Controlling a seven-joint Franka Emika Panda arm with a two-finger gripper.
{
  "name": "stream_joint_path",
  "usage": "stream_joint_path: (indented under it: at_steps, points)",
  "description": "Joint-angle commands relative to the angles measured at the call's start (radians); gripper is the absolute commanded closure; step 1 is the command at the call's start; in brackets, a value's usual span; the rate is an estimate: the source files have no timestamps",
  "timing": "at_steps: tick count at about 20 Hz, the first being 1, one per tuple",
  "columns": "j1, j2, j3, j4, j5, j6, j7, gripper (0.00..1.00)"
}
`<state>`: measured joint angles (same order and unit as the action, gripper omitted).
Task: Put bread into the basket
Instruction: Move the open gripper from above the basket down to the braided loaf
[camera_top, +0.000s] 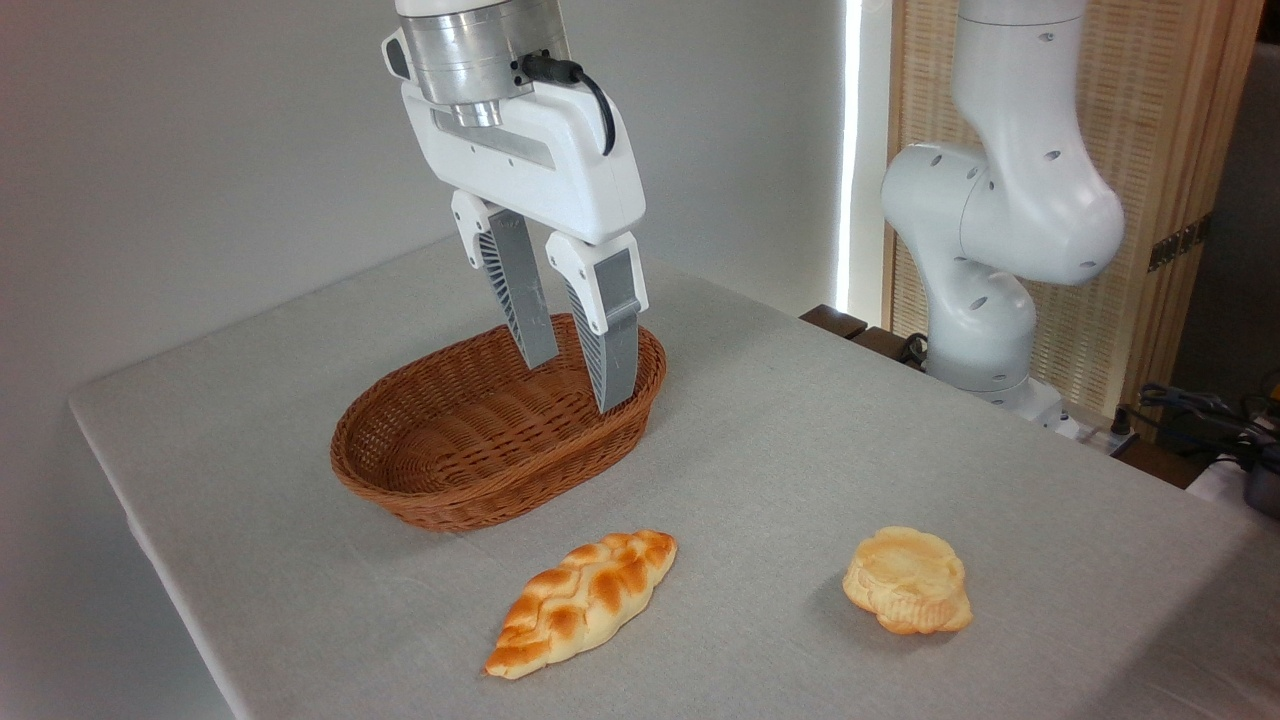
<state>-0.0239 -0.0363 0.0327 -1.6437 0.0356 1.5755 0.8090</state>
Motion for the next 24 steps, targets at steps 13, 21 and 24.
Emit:
stream_joint_path:
  at_steps: [13,21,24]
  points:
    - [-0.014,-0.033,0.012,-0.108,-0.003,0.064,0.01,0.0]
    - [-0.008,-0.113,0.016,-0.488,0.044,0.464,-0.039,0.0]
    - [-0.007,-0.103,0.016,-0.562,0.044,0.595,-0.071,0.0]
